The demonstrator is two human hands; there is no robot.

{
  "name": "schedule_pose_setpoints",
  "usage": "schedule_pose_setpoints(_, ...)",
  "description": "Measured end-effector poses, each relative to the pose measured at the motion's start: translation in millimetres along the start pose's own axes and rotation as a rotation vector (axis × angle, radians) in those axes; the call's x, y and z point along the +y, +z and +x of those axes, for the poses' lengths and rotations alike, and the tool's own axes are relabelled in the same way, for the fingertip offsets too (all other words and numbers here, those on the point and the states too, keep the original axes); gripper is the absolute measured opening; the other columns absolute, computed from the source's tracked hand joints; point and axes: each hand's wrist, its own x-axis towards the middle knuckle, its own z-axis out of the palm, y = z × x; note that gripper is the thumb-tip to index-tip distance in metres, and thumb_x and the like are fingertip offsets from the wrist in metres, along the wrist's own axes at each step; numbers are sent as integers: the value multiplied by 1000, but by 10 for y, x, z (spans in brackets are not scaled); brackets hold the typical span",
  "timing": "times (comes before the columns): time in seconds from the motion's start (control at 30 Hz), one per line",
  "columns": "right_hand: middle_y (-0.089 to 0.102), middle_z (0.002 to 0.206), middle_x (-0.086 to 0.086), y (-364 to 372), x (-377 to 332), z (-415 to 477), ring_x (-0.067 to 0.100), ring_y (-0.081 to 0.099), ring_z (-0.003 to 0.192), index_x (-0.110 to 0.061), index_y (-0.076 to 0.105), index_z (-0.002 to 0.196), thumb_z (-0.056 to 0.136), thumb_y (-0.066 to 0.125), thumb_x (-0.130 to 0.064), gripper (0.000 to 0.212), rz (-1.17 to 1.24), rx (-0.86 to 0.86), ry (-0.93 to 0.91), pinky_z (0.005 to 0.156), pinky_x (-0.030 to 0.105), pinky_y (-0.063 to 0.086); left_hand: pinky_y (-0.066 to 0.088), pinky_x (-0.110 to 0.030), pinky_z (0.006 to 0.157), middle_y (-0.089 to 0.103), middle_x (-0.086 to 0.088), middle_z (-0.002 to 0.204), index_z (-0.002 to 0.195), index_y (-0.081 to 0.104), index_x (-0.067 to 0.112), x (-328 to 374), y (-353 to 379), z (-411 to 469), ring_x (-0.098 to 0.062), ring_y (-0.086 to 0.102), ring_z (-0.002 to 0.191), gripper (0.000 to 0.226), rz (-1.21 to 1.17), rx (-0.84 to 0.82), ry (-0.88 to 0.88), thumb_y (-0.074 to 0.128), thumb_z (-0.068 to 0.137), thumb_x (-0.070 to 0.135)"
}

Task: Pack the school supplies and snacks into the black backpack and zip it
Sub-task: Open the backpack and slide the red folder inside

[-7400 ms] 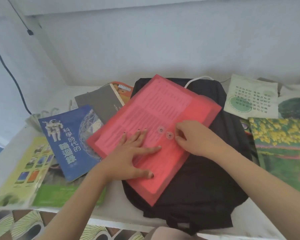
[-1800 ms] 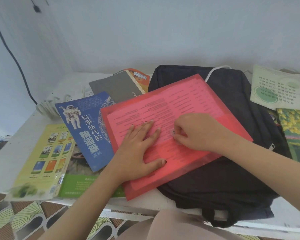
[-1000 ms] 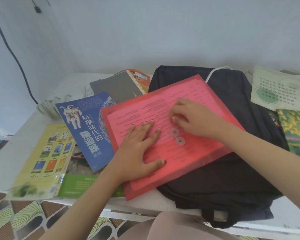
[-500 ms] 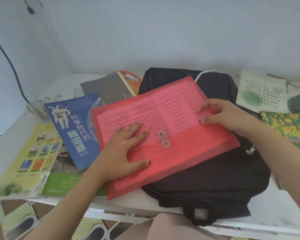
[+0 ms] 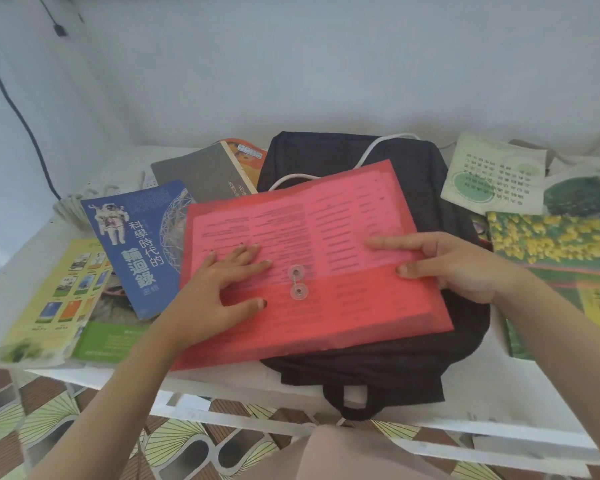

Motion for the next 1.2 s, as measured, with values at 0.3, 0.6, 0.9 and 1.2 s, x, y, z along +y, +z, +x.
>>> schedule_pose_setpoints(0.3, 68, 114, -10, -57, 303, -599, 5, 62, 107, -27, 75, 96, 87, 48, 13, 49, 236, 448, -330, 81, 16, 52, 11, -25, 114, 14, 15, 151, 142, 16, 38, 350, 325, -65, 1, 11, 140, 73, 22, 139, -95, 51, 79, 49)
schedule_pose_setpoints(0.6, 58, 112, -19, -71, 748, -1093, -4, 57, 101, -25, 66, 104, 92, 48, 6, 38, 500, 1038, -488, 79, 10, 49, -1, -32, 115, 27, 14, 149, 137, 37, 38, 806, 761, -63, 1, 14, 138, 76, 87, 46, -57, 39, 69, 71)
schedule_pose_setpoints(0.9, 49, 135, -9, -66, 1119, -1207, 11, 47, 126, -17, 52, 134, 92, 55, -2, 45, 561, 1102, -361, 109, 42, 38, -7, -42, 116, 19, 9, 154, 127, 32, 49, 920, 802, -56, -6, 10, 141, 108, 168, -55, -138, 31, 33, 102)
schedule_pose_setpoints(1.2, 44, 142, -6, -111, 1098, -1236, 21, 49, 125, -18, 48, 137, 92, 49, 5, 51, 627, 1050, -302, 99, 48, 46, -11, -46, 114, 1, 4, 157, 140, 14, 43, 1033, 746, -32, -15, -4, 144, 133, 261, -264, -201, 33, 23, 103)
